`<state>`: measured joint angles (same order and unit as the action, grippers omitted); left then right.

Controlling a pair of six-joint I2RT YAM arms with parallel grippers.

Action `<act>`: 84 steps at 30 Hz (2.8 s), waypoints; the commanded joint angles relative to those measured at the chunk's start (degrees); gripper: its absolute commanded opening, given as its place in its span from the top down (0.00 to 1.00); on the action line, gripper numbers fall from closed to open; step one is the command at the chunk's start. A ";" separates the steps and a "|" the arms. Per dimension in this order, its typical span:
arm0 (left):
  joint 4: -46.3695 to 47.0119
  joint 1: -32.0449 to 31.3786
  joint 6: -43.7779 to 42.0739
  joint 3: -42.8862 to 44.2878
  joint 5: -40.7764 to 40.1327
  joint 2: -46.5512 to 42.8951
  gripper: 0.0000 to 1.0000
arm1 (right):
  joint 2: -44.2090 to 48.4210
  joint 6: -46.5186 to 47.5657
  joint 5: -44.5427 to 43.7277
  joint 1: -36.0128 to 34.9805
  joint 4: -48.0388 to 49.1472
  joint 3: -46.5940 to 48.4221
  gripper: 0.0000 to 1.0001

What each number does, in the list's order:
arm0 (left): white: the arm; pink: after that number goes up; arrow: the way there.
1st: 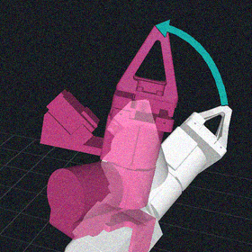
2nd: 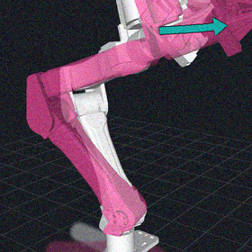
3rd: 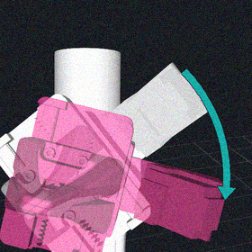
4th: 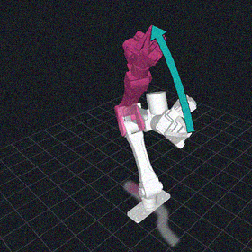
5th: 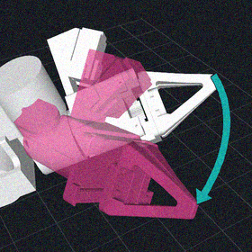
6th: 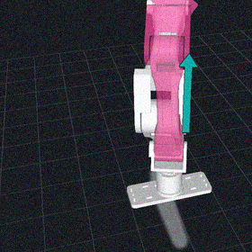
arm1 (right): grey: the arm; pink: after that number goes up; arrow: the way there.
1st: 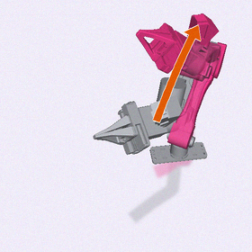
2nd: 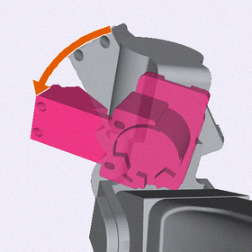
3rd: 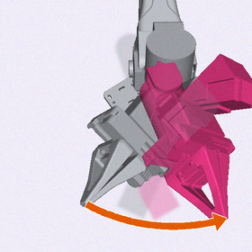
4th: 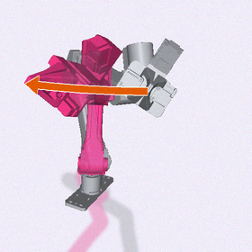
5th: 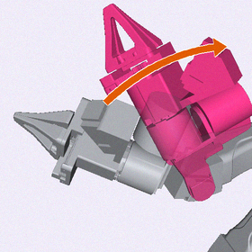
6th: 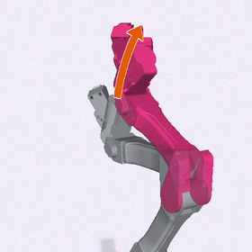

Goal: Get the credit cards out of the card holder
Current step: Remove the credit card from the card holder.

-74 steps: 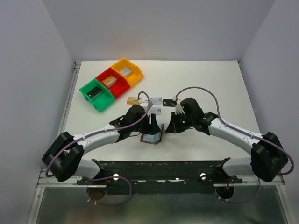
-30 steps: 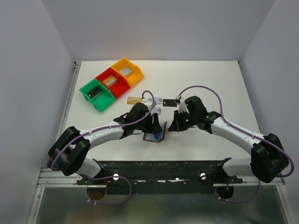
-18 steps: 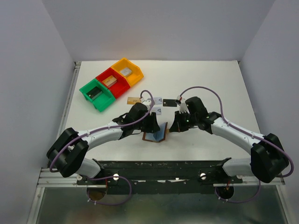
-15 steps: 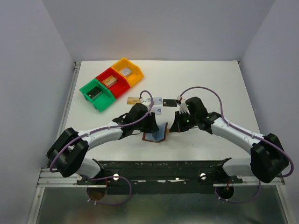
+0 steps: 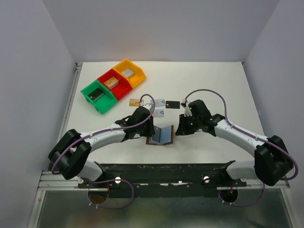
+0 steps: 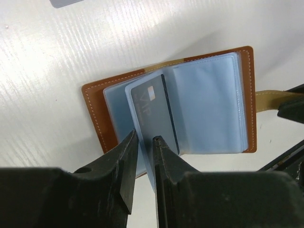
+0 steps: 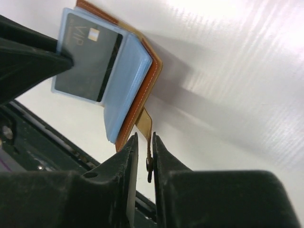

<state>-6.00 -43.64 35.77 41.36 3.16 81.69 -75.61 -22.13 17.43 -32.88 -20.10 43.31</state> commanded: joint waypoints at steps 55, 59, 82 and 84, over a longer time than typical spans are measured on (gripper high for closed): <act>10.66 -0.40 2.90 -5.94 -1.75 4.09 0.76 | -23.61 -13.90 19.75 0.45 30.82 -1.74 0.71; 10.66 -0.48 3.17 -6.29 -2.10 4.18 0.77 | -24.14 -13.91 19.66 0.54 31.08 -1.74 0.71; 7.94 -0.40 3.34 -7.35 -4.65 0.05 0.72 | -27.57 -14.52 20.01 0.45 31.52 -0.33 0.66; 7.50 -0.40 3.34 -7.09 -4.83 0.75 0.72 | -27.66 -14.52 20.01 0.45 31.44 -0.16 0.64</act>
<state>3.53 -43.64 39.07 34.57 0.54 82.76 -101.41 -36.84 37.98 -32.53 11.51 42.41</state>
